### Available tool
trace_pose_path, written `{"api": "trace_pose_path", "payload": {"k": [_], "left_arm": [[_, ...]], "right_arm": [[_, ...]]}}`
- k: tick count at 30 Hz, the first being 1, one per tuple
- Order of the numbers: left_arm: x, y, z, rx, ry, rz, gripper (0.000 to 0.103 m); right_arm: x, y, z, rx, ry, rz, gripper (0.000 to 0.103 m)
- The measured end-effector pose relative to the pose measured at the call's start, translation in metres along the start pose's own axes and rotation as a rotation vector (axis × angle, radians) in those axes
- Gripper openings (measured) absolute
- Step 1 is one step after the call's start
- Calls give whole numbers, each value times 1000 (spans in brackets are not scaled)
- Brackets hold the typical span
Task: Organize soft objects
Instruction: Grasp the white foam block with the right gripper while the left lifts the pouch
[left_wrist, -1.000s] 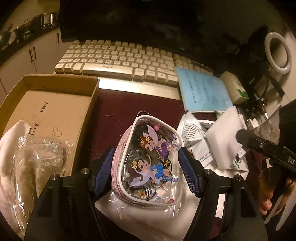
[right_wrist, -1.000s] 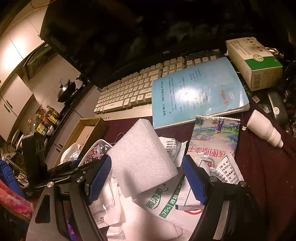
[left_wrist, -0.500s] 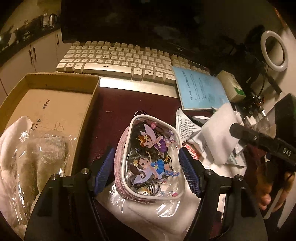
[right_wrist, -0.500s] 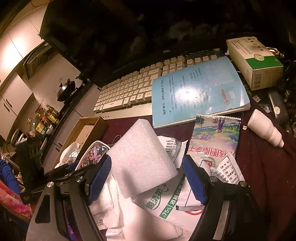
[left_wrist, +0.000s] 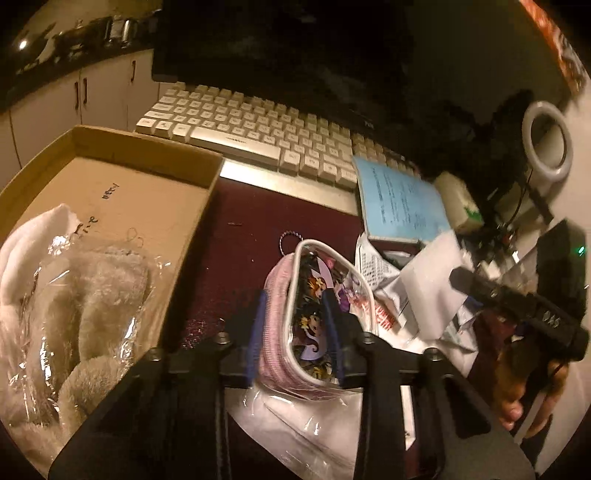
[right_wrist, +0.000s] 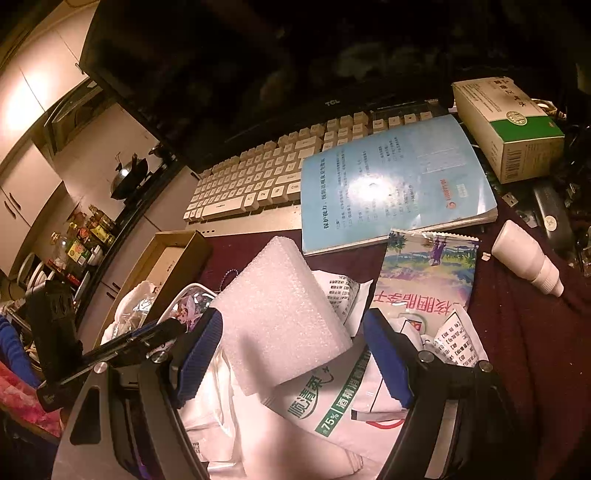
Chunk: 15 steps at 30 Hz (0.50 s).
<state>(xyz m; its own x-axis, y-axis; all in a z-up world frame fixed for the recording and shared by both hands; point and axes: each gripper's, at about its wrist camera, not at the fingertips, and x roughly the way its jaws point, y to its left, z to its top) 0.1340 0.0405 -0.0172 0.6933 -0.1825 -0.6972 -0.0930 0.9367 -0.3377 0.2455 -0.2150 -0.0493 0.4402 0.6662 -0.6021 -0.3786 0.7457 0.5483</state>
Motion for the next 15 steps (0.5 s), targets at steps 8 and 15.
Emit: {"api": "trace_pose_path", "payload": {"k": [8, 15], "left_arm": [[-14, 1, -3, -44, -22, -70, 15], [-30, 11, -3, -134, -32, -150, 14]], "right_arm": [[0, 0, -1, 3, 1, 3, 79], [-6, 1, 1, -1, -23, 13, 78]]}}
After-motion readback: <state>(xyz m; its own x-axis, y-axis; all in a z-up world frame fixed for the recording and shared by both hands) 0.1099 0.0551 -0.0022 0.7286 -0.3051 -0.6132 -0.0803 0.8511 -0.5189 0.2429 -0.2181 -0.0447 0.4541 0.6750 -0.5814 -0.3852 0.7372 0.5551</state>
